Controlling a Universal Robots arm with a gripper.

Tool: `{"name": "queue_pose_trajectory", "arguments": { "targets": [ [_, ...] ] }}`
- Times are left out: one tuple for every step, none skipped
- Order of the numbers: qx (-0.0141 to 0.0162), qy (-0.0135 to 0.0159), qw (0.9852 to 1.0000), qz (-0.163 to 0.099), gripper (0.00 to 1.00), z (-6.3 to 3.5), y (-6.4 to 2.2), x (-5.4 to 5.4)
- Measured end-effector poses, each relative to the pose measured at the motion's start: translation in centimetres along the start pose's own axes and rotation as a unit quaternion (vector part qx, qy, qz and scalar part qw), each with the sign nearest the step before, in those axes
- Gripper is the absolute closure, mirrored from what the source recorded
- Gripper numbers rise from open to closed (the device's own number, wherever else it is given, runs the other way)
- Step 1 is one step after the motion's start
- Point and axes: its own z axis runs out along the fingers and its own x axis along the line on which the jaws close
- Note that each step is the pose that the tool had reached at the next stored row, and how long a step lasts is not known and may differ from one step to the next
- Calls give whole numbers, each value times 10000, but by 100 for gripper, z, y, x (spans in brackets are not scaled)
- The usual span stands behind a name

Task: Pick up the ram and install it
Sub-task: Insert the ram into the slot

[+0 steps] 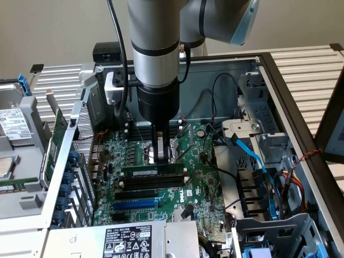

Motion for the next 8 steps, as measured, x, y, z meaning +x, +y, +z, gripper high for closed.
{"name": "queue_pose_trajectory", "arguments": {
  "targets": [
    [0,0,10000,0,87,6,0,0],
    [0,0,10000,0,87,11,0,0],
    [0,0,10000,0,87,16,0,0],
    [0,0,10000,0,87,20,1,0],
    [0,0,10000,0,87,26,1,0],
    [0,0,10000,0,87,32,2,0],
    [0,0,10000,0,87,38,2,0],
    [0,0,10000,-1,87,42,3,0]
  ]
}}
